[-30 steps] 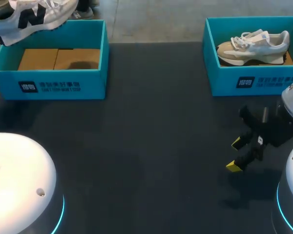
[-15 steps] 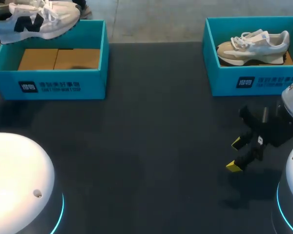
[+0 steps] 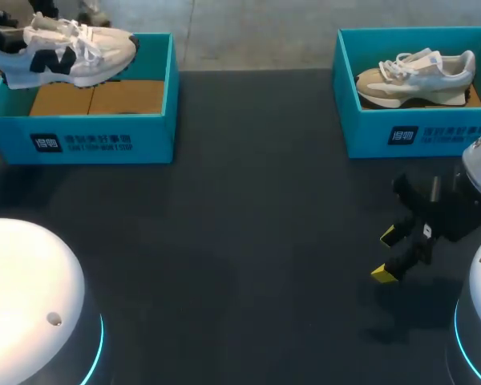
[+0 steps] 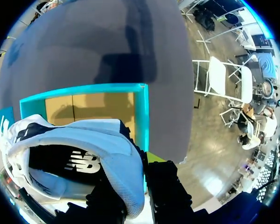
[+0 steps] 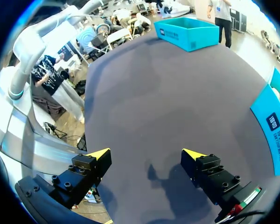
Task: Take the shoe out of the shoebox, open the shoe tongue, remove and reinsert the insole, then place the shoe into the shoebox
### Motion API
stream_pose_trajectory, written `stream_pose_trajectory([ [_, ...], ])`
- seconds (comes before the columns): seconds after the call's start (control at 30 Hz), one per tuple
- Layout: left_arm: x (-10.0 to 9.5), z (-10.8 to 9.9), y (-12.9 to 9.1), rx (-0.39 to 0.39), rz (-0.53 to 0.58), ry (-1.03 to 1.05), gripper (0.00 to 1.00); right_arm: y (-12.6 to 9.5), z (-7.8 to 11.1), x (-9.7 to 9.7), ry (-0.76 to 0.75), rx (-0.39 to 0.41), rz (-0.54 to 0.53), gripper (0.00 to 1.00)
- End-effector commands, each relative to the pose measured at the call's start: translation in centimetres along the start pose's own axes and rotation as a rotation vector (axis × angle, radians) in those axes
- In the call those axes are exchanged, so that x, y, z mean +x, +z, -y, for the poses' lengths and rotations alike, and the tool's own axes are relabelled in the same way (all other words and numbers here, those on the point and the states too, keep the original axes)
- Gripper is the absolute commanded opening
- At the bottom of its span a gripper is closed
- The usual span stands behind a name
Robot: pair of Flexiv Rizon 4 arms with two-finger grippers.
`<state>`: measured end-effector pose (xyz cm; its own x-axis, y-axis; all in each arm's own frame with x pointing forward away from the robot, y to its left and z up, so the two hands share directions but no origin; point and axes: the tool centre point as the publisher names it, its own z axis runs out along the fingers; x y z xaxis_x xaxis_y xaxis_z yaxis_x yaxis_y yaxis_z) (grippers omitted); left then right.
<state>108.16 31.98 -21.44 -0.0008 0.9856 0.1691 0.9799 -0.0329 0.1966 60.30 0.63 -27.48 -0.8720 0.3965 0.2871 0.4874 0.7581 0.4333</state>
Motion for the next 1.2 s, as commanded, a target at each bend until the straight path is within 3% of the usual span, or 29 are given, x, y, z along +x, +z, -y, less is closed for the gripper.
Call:
stream_pose_trajectory([
  [0.03,-0.9,-1.1,0.8,0.012,-0.022,-0.003,0.00,0.0,0.1,0.1,0.000,-0.001,0.003,1.00],
  [0.9,-3.2,-1.4,6.9,0.071,-0.111,0.002,0.00,0.0,0.1,0.1,0.000,-0.001,0.003,1.00],
  [1.2,-4.1,-0.2,8.4,0.083,-0.132,0.038,0.00,0.0,0.1,0.1,0.000,-0.001,0.003,1.00],
])
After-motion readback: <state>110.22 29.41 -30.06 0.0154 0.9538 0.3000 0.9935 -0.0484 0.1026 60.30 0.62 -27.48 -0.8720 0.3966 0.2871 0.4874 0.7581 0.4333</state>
